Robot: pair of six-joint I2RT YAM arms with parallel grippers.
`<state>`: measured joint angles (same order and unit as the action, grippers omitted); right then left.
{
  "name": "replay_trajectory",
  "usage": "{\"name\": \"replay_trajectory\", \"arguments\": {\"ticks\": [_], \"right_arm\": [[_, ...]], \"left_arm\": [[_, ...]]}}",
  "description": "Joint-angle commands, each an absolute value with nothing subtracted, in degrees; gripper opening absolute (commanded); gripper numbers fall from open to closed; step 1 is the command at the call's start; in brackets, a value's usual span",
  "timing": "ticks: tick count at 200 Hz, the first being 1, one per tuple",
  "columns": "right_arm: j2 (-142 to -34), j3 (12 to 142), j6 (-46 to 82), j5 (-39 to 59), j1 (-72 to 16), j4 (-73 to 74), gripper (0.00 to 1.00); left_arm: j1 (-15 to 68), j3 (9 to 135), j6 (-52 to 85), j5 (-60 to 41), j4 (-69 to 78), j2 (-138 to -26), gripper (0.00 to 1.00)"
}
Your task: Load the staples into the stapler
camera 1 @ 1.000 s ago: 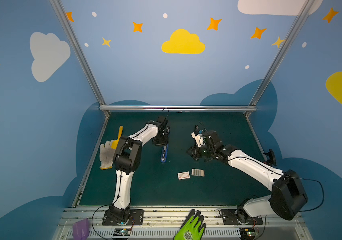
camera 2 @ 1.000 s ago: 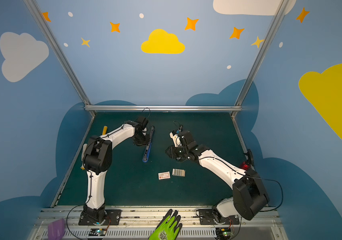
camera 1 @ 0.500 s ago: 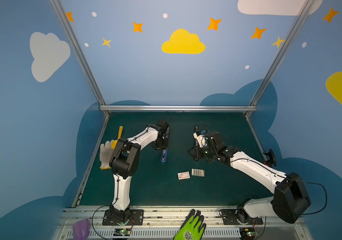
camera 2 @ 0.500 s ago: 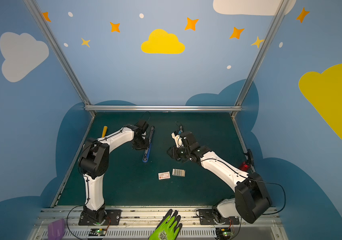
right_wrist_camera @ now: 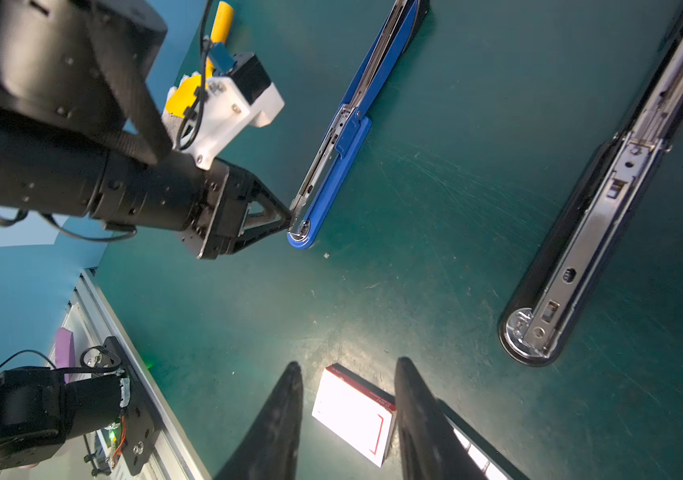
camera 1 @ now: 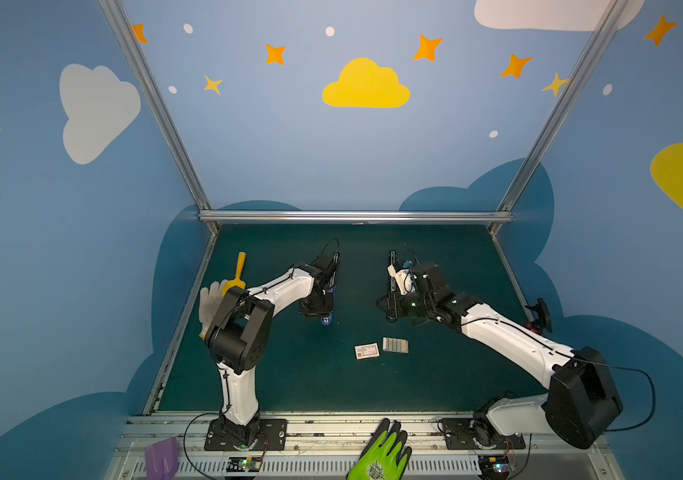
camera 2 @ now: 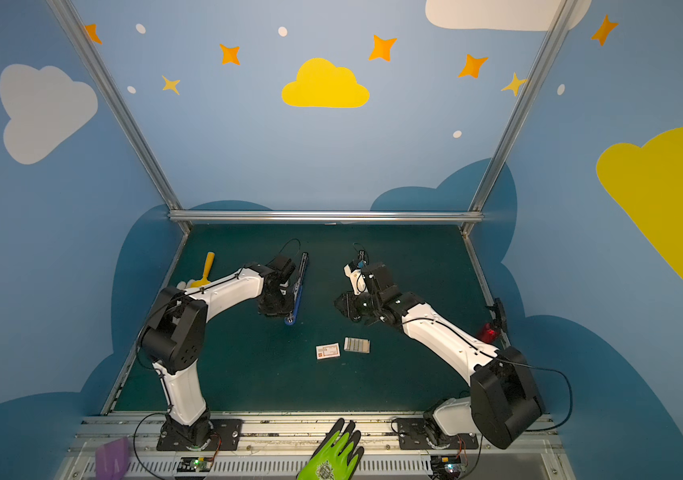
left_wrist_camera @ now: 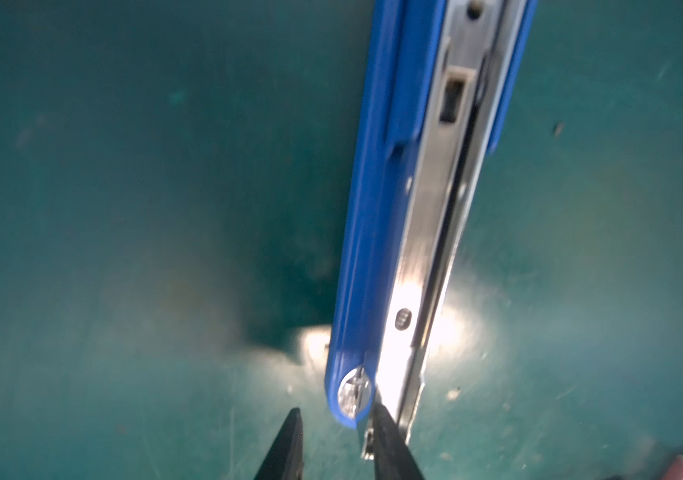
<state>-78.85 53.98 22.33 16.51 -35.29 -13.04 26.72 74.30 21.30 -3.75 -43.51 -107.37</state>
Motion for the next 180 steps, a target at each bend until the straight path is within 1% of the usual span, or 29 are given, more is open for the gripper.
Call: {"name": "replay_trajectory", "arguments": {"ticks": [1,50,74,106,132,149,180], "right_arm": [[-77.3,53.3,22.7,16.4,-35.1,-12.7,0.38],[-76.6,53.4,23.0,16.4,-35.0,-13.4,0.39],[-76.2,53.1,23.1,16.3,-35.0,-14.0,0.39],[-75.7,52.6,23.4,16.3,-35.0,-14.1,0.39],[-75.5,52.2,23.5,16.2,-35.0,-14.2,0.39],[-75.4,51.9,23.5,16.4,-35.0,-14.1,0.39],[-76.0,51.3,23.7,16.9,-35.0,-12.7,0.39]], "left_arm": [[26.9,72.3,22.1,-1.8,-46.8,-105.0,0.31],[27.0,74.4,22.5,-3.0,-46.5,-101.6,0.35],[27.3,76.7,22.4,-4.3,-45.8,-103.0,0.38],[28.1,80.3,21.6,-4.1,-45.7,-107.7,0.44],[29.0,83.5,20.5,-0.5,-47.2,-111.8,0.5],[29.2,84.8,20.4,2.6,-49.2,-113.8,0.5],[29.0,83.8,20.4,8.8,-51.7,-114.0,0.51]]}}
